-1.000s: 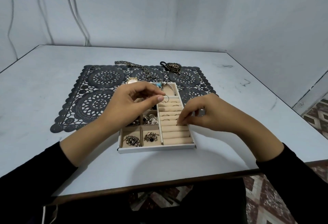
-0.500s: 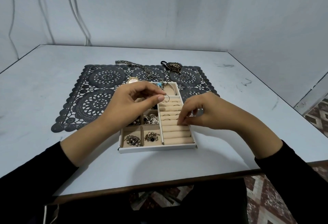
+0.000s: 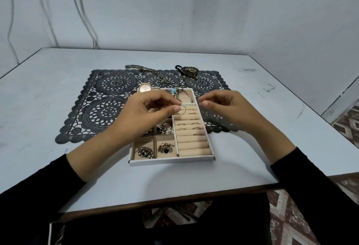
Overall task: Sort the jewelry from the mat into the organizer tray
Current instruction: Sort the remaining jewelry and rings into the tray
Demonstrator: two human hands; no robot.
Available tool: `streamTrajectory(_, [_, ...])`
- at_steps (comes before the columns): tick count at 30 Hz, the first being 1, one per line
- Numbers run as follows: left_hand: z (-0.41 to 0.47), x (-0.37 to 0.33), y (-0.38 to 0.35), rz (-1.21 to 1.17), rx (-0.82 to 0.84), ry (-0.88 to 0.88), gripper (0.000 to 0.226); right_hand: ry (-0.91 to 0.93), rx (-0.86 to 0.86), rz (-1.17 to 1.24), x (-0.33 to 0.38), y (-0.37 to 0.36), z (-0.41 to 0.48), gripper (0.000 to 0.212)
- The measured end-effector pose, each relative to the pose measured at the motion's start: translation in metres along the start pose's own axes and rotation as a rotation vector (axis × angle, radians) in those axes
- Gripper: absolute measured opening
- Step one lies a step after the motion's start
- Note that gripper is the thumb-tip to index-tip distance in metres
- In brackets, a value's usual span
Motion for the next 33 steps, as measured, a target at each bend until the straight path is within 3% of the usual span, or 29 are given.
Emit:
streamTrajectory(3, [0.001,0.003,-0.002,0.055,0.050,-0.008,0.014,0.014,-0.231,-0.185,-0.022,0.010,0.008,0.016])
streamTrajectory(5, [0.001,0.003,-0.004,0.105,0.083,-0.023,0.013,0.026,-0.279,-0.279,-0.029,0.012,0.010,0.022])
streamTrajectory(9, [-0.002,0.000,-0.008,0.179,0.113,-0.069,0.012,0.053,-0.212,-0.504,-0.033,0.009,0.008,0.038])
streamTrajectory(14, [-0.003,-0.001,-0.008,0.267,0.149,-0.117,0.012,0.039,-0.133,-0.643,-0.037,0.005,0.006,0.043])
streamTrajectory(33, [-0.002,-0.004,-0.011,0.400,0.267,-0.340,0.015,0.021,-0.139,-0.629,-0.035,0.005,0.003,0.036])
Point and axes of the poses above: each hand's wrist, its own z-axis towards the middle knuckle, its own y-axis out of the back of the hand, x = y × z, the point moved 3 cm from there along z, towards the middle knuckle, and after that the axes turned 13 degrees about z, right-handed, at the moved point
